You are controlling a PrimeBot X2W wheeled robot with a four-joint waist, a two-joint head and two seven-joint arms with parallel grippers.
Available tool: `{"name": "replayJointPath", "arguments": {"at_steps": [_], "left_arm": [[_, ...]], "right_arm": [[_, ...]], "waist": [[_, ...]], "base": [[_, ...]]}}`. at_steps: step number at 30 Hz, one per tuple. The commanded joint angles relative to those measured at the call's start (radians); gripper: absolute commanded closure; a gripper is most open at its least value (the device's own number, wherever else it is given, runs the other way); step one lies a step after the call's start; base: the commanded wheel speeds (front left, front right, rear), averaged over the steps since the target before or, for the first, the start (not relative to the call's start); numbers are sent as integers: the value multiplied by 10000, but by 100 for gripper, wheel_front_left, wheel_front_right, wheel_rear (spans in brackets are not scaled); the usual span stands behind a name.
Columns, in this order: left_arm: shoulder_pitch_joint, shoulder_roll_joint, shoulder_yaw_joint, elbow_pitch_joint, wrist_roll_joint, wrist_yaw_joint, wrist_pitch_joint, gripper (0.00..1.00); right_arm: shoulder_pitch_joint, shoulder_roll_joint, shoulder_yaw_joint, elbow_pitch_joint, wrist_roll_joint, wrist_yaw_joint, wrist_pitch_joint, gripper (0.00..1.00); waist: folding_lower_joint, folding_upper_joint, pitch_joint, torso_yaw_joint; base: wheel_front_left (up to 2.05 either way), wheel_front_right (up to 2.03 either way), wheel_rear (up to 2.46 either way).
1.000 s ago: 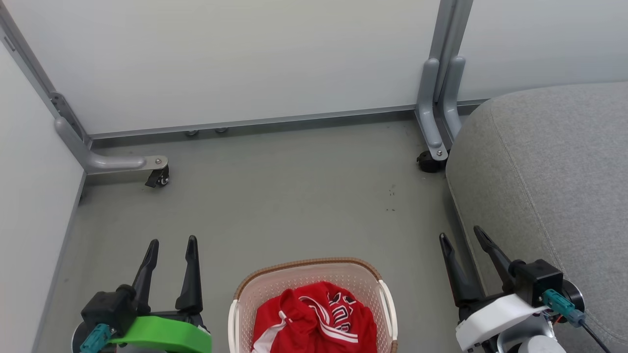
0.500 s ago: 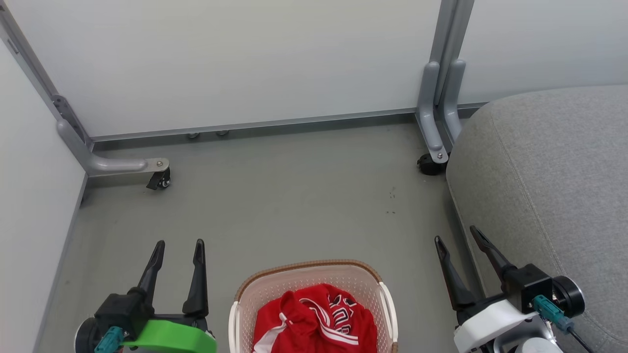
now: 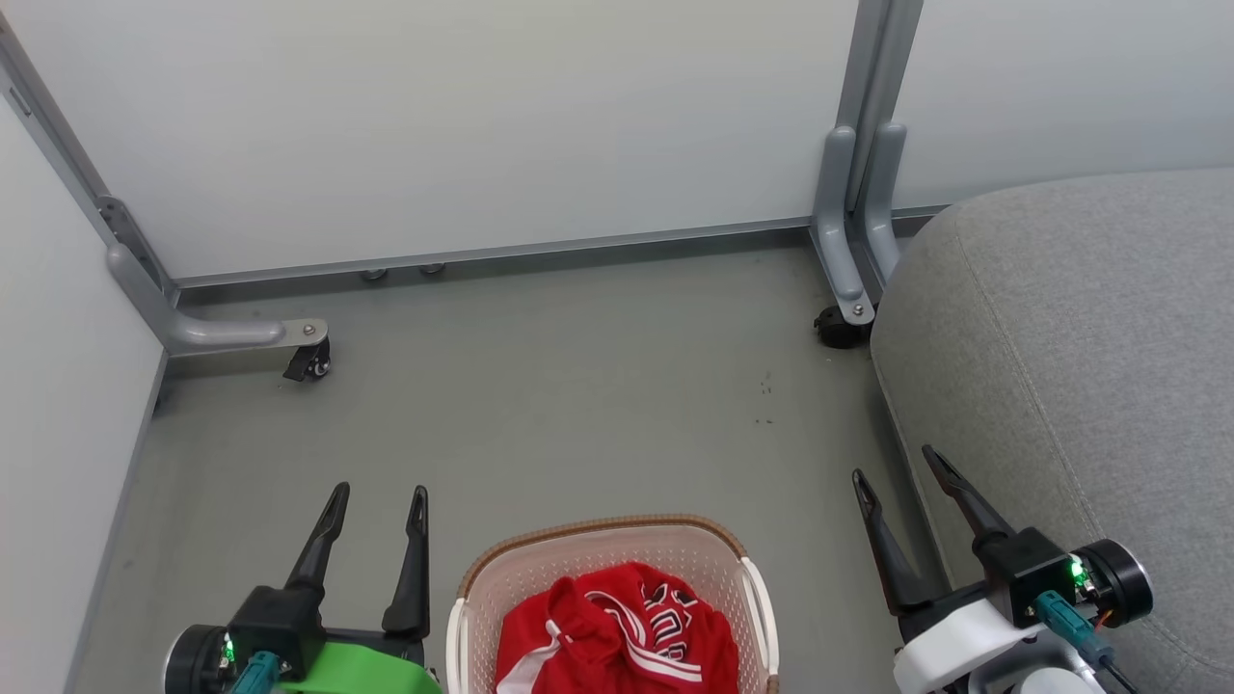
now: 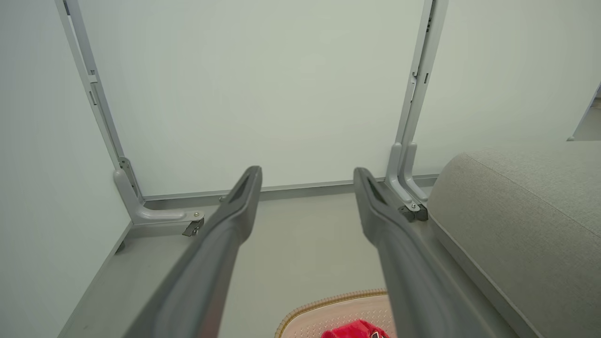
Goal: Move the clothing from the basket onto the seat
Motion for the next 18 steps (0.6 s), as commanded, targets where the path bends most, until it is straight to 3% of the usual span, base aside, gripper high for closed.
{"name": "replayJointPath", "arguments": {"at_steps": [1,18], "left_arm": [[79,79,-21,-5,256,-53,-90,0],[69,67,-78,115,245,-44,-81,0]], "right_arm": [[151,-60,9,-20,-204,-13,-96,0],[105,-59,-18,-39,-219,-13,-105,0]], "waist": [[0,0,-2,-10],[0,0,-77,27]], "base": [[0,0,0],[0,0,0]]}}
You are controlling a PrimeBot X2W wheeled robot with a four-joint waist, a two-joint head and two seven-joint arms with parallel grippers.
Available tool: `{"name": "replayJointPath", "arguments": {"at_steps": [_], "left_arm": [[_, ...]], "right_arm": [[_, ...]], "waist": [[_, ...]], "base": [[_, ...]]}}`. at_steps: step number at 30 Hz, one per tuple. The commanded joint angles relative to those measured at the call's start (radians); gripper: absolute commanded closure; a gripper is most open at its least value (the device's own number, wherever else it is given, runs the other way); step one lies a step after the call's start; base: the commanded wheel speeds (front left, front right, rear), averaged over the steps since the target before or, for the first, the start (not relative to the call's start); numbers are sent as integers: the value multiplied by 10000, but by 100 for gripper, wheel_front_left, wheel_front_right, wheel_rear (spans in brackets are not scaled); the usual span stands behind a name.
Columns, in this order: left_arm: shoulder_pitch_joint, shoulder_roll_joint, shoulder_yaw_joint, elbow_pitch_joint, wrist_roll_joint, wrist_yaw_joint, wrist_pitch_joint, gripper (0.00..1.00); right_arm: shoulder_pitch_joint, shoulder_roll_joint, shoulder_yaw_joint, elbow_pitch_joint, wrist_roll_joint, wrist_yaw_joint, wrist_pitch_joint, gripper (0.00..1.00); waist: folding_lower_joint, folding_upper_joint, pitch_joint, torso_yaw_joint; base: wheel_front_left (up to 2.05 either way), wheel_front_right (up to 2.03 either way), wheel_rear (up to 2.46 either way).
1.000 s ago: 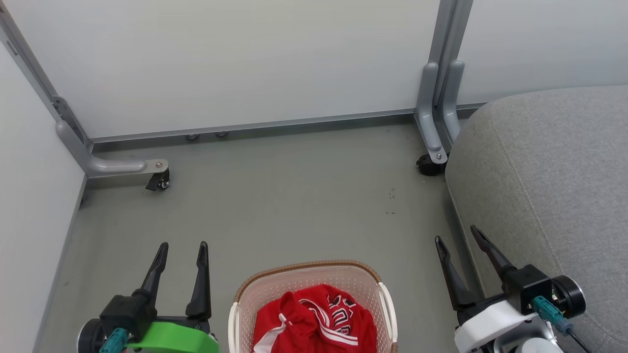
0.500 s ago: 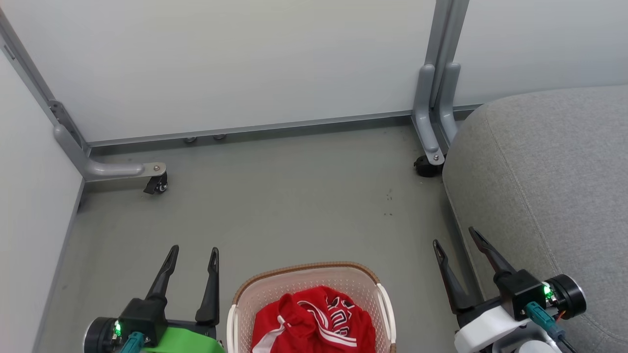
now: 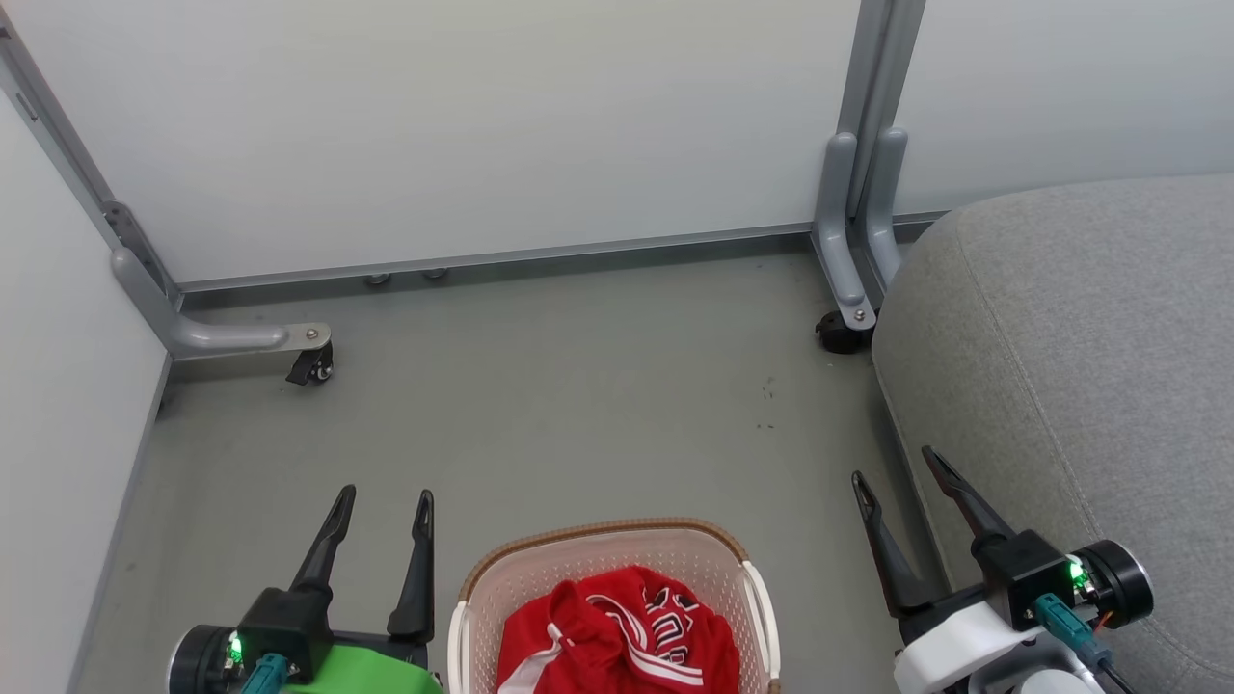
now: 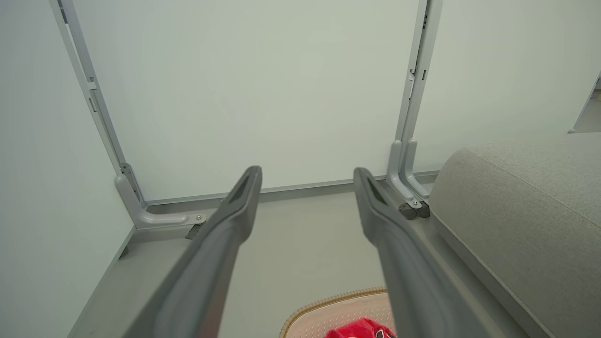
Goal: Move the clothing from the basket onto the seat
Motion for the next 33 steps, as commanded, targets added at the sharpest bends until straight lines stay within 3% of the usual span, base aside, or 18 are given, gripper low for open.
{"name": "replayJointPath", "arguments": {"at_steps": [1,18,33], "left_arm": [[63,43,-10,26,-34,-31,-6,0],[-222,-4,-247,363,-153,-30,-6,0],[-2842,547,-3004,1563,-626,-30,-2,0]], "right_arm": [[54,-53,-16,-20,-48,-13,-49,0],[-68,-50,-260,-173,97,-14,-49,0],[-1594,-47,-1058,-790,216,-14,-48,0]], "waist": [[0,0,3,7],[0,0,558,68],[0,0,3860,536]], "base": [[0,0,0],[0,0,0],[0,0,0]]}}
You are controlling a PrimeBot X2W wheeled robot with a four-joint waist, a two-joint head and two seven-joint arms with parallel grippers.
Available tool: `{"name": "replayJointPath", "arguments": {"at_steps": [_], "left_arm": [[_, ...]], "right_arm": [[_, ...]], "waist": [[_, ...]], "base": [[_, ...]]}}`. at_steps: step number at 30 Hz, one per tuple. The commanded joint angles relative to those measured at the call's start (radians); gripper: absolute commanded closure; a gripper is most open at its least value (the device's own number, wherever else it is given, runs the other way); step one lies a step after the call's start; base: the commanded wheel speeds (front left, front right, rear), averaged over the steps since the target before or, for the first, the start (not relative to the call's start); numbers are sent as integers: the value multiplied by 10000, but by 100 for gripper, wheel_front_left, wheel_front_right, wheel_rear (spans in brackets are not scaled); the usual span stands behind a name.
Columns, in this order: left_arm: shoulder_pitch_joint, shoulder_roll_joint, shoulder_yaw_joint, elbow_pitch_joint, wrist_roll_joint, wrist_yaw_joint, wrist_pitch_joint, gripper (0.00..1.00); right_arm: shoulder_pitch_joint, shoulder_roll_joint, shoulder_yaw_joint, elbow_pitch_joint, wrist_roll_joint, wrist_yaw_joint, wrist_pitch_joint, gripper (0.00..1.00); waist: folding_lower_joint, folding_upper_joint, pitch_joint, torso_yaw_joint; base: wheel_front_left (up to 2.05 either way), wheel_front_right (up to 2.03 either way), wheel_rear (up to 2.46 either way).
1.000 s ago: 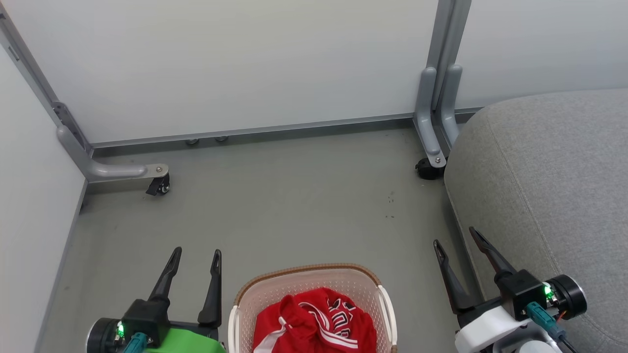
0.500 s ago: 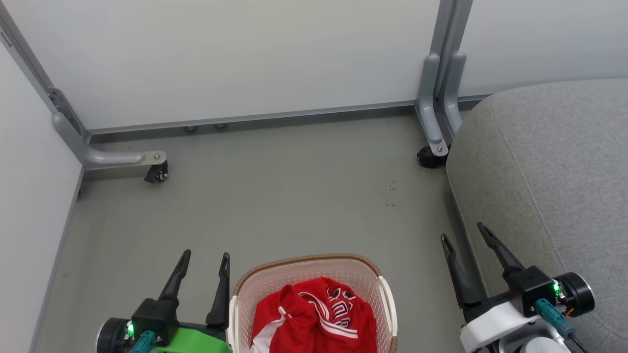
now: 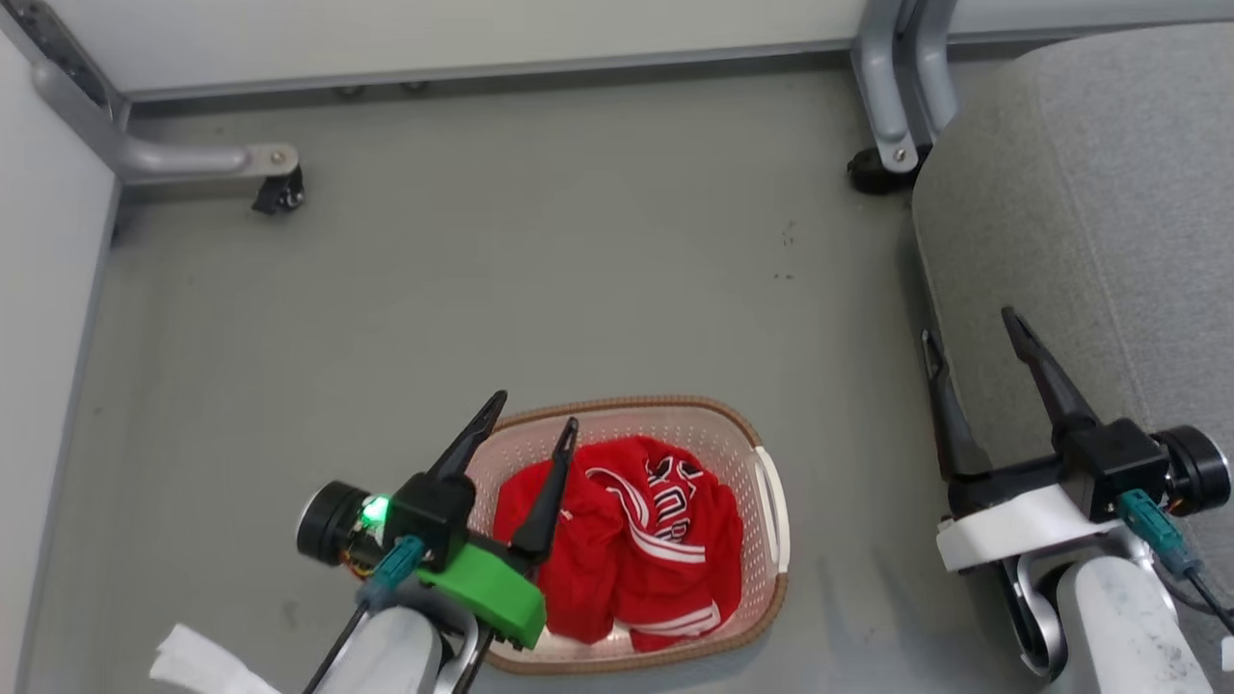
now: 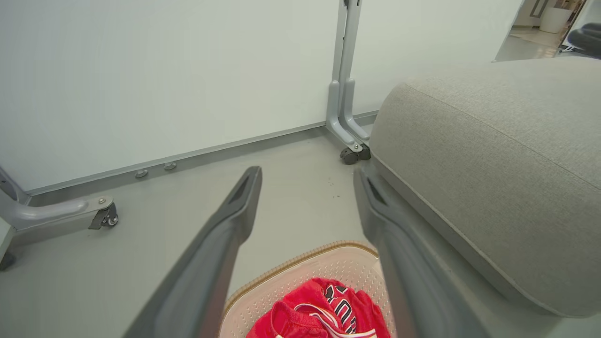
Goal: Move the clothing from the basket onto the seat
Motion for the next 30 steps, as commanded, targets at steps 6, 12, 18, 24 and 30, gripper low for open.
{"name": "replayJointPath", "arguments": {"at_steps": [6,12,18,24,30], "left_arm": [[-1938,542,-1672,1261,-449,-28,4,0],[-3705,918,-3749,2567,-929,-28,3,0],[-5215,1174,-5649,3531,-1587,-27,4,0],[-6504,1415,-7625,4546,-2113,-27,3,0],[-7311,1357,-8698,5664,-1991,-16,3,0]], "right_arm": [[-868,-40,-120,-363,-357,-14,-46,0],[-1533,-40,-195,-621,-488,-14,-44,0],[-2012,-40,-270,-855,-419,-14,-37,0],[-2324,-37,-324,-1028,-288,-14,-35,0],[-2519,-31,-272,-1002,-137,-14,-35,0]], "waist": [[0,0,2658,350],[0,0,3932,257],[0,0,4981,26],[0,0,5820,-228],[0,0,6387,-527]], "base": [[0,0,0],[0,0,0],[0,0,0],[0,0,0],[0,0,0]]}}
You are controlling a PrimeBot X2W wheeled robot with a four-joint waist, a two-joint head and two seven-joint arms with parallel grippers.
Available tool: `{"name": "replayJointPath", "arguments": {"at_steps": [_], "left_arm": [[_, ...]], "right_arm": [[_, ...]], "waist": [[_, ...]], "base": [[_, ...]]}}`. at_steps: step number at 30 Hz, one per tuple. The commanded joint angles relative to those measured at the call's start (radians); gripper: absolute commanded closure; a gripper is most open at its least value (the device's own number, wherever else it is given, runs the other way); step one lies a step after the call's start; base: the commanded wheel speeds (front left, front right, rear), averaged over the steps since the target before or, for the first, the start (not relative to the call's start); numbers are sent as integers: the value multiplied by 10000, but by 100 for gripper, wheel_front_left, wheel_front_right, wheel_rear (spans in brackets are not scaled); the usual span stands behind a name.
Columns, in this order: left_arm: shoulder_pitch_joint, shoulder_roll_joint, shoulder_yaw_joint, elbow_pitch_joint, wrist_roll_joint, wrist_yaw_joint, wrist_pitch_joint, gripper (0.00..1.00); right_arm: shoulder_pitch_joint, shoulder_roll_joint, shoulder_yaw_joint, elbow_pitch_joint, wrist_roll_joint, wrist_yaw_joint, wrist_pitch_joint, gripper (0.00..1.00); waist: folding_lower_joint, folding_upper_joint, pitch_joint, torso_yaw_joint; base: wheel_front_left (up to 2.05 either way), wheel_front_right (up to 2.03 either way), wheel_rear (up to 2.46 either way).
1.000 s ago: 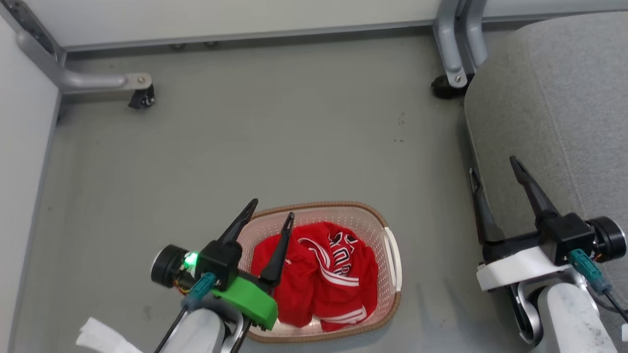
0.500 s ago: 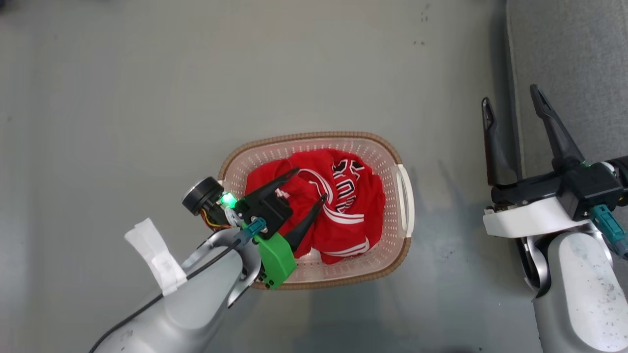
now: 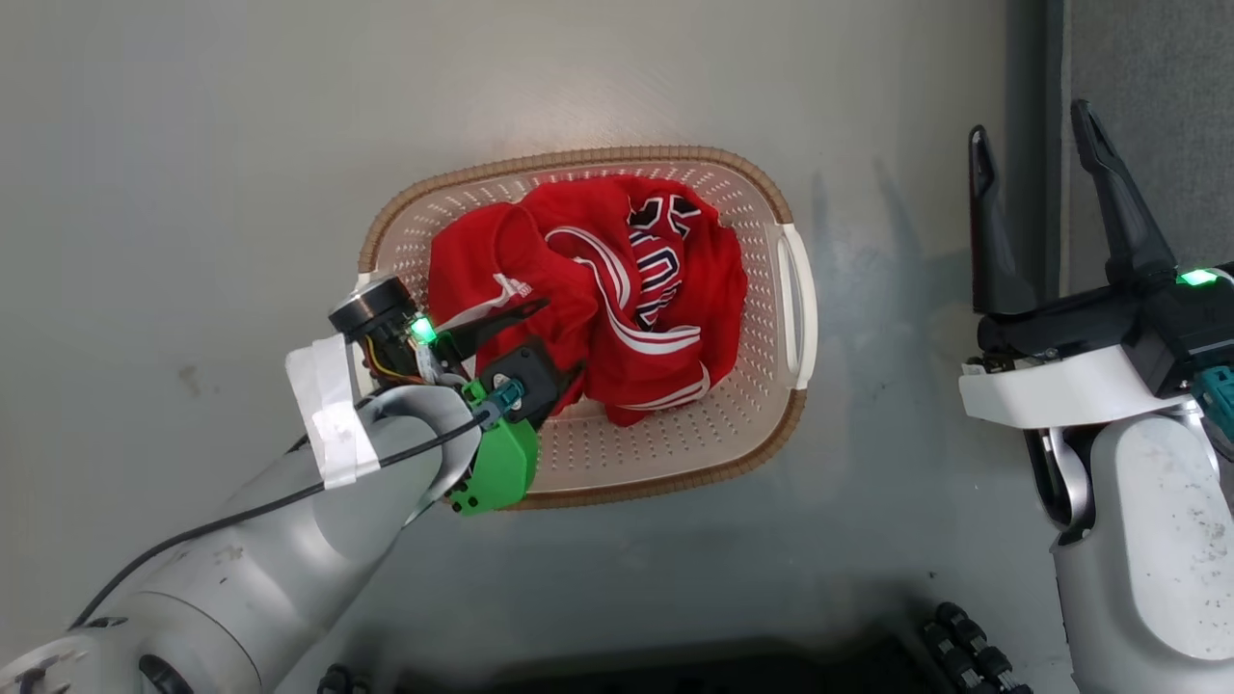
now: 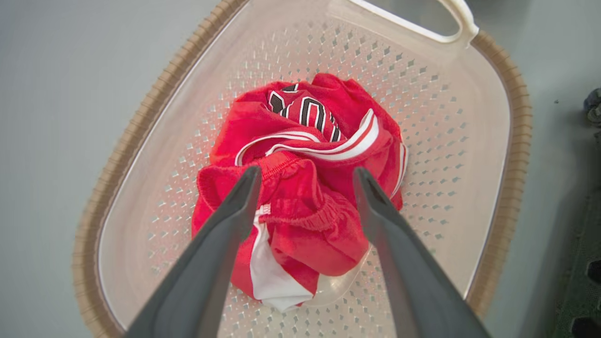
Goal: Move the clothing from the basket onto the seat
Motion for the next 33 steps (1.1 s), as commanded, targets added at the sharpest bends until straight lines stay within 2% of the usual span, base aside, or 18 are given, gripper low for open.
{"name": "replayJointPath", "arguments": {"at_steps": [1,4,15,24,33], "left_arm": [[-221,-44,-42,277,150,1,33,0],[-39,-253,-61,600,796,4,270,0],[-464,-346,-53,1697,2259,7,566,0],[-966,-595,-57,2760,2190,7,691,0],[-1098,-662,-58,2935,2155,7,1162,0]], "right_arm": [[-193,-29,17,20,95,-14,-22,0],[-246,-30,21,54,286,-14,-22,0],[-385,-27,355,16,791,-14,-21,0],[-453,-27,404,-63,884,-14,-21,0],[-514,-35,643,-128,896,-14,-21,0]], "waist": [[-1,0,658,-443],[-1,0,835,-641],[-1,0,1384,-1022],[-1,0,1838,-1127],[-1,0,2164,-1207]], "base": [[0,0,0],[0,0,0],[0,0,0],[0,0,0],[0,0,0]]}}
